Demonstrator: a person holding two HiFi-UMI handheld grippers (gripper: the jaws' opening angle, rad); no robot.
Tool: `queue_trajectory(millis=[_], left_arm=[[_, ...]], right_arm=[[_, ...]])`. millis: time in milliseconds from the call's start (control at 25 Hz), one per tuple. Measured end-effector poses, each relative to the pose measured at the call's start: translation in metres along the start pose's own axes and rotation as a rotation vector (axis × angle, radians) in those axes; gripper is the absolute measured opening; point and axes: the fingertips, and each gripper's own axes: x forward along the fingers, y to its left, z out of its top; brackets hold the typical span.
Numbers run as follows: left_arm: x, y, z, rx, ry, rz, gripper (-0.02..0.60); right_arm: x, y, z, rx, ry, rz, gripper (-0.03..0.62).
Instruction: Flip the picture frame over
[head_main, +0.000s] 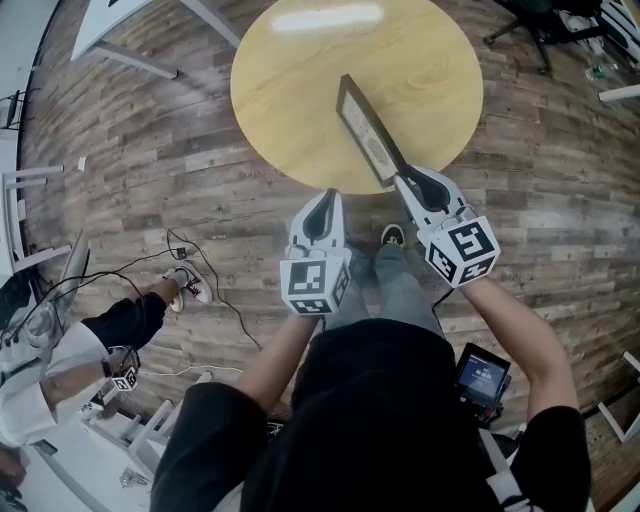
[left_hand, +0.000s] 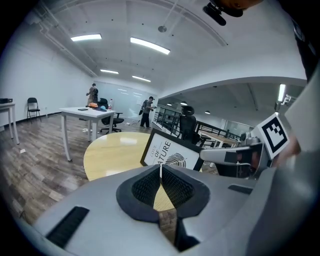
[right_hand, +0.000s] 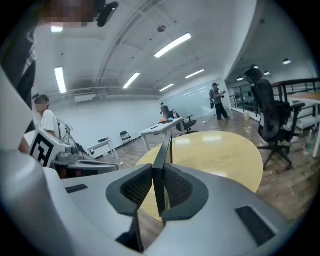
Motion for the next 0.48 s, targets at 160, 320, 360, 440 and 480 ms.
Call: queue_trajectory(millis=[160, 320, 360, 440, 480], left_arm=[[0.001, -0.003, -0.001, 0.006, 0.004, -0.009, 0.029], [0.008, -0.007, -0.002, 0.015, 0.013, -0.019, 0.029], [0.009, -0.008, -0.002, 0.018, 0.015, -0.020, 0.029], [0.012, -0.009, -0.004, 0.022, 0.020, -0.021, 0.029], [0.013, -0.009, -0.005, 0.024, 0.023, -0.021, 0.029]], right_arm=[[-0.005, -0.024, -0.016, 0.204, 0.025, -0.048, 0.077], [-0.004, -0.039, -0.027, 0.378, 0.029, -0.040, 0.077], [-0.003, -0.042, -0.032, 0.438, 0.032, -0.036, 0.077], [-0.001, -0.048, -0.041, 0.544, 0.027, -0.025, 0.077], [-0.001, -0.049, -0.046, 0.588, 0.018, -0.015, 0.077]])
